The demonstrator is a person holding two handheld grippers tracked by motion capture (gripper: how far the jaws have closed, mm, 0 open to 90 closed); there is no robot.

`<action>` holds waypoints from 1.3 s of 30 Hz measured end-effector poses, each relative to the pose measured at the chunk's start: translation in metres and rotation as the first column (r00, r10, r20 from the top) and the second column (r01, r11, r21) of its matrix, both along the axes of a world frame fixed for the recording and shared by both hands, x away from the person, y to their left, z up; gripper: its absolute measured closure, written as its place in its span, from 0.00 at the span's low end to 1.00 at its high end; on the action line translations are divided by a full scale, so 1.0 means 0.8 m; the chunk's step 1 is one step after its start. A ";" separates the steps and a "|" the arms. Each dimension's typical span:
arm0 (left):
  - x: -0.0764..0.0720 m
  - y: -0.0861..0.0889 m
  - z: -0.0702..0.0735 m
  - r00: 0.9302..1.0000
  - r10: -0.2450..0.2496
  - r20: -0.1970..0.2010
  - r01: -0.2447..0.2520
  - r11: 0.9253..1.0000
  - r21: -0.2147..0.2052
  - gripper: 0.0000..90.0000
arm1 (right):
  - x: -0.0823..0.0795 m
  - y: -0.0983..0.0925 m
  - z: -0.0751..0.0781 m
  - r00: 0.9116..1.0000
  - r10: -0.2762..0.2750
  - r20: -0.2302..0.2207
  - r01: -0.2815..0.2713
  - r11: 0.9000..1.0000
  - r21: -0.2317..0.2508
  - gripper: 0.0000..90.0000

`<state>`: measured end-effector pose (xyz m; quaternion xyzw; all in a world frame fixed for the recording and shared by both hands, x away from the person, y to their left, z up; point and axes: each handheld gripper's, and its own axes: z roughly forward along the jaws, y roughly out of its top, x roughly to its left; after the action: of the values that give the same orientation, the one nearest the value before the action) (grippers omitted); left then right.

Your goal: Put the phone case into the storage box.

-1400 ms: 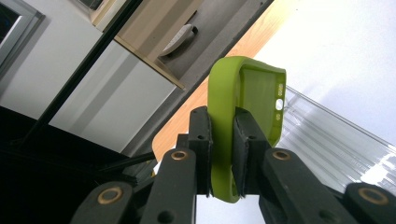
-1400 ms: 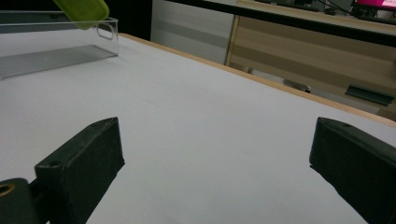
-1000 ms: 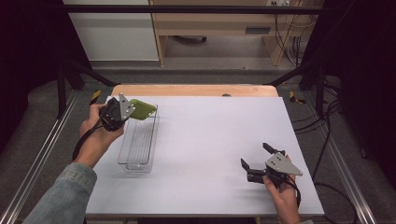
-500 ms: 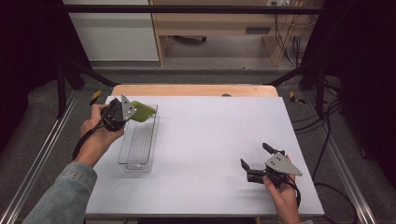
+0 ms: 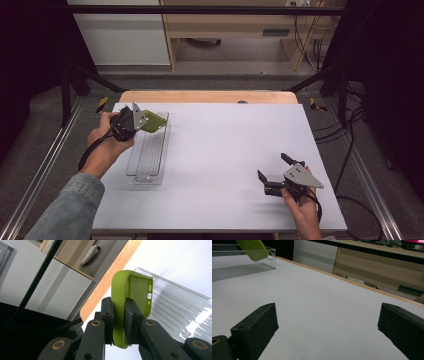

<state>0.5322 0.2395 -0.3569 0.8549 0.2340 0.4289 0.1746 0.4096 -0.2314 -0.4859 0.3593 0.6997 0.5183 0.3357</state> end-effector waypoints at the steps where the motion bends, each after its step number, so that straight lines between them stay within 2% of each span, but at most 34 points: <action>1: 0.000 0.000 0.000 1.000 -0.001 0.000 0.001 1.000 0.000 0.88 | 0.000 0.000 0.000 1.000 0.000 0.000 0.000 1.000 0.000 0.03; 9: 0.002 -0.001 -0.001 1.000 -0.006 -0.012 0.006 1.000 0.028 0.88 | 0.000 0.000 0.000 1.000 0.001 -0.001 -0.001 1.000 -0.001 0.03; 19: 0.005 -0.003 -0.004 1.000 -0.007 -0.022 0.007 0.999 0.035 0.88 | 0.000 0.000 0.000 1.000 0.001 -0.001 -0.001 1.000 0.000 0.03; 28: 0.008 -0.006 -0.003 0.999 -0.015 -0.029 0.016 0.998 0.061 0.88 | 0.000 0.000 0.000 1.000 0.003 0.000 -0.003 1.000 0.000 0.03; 36: 0.011 -0.007 -0.006 0.999 -0.013 -0.036 0.016 0.998 0.061 0.88 | 0.000 0.000 0.000 1.000 0.006 0.000 -0.006 1.000 -0.001 0.03; 39: 0.012 -0.007 -0.007 0.999 -0.019 -0.041 0.023 0.997 0.078 0.88 | 0.000 -0.001 0.000 1.000 0.005 0.000 -0.005 1.000 -0.002 0.03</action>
<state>0.5418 0.2335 -0.3625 0.8720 0.2114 0.4185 0.1404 0.4095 -0.2320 -0.4859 0.3575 0.7010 0.5184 0.3347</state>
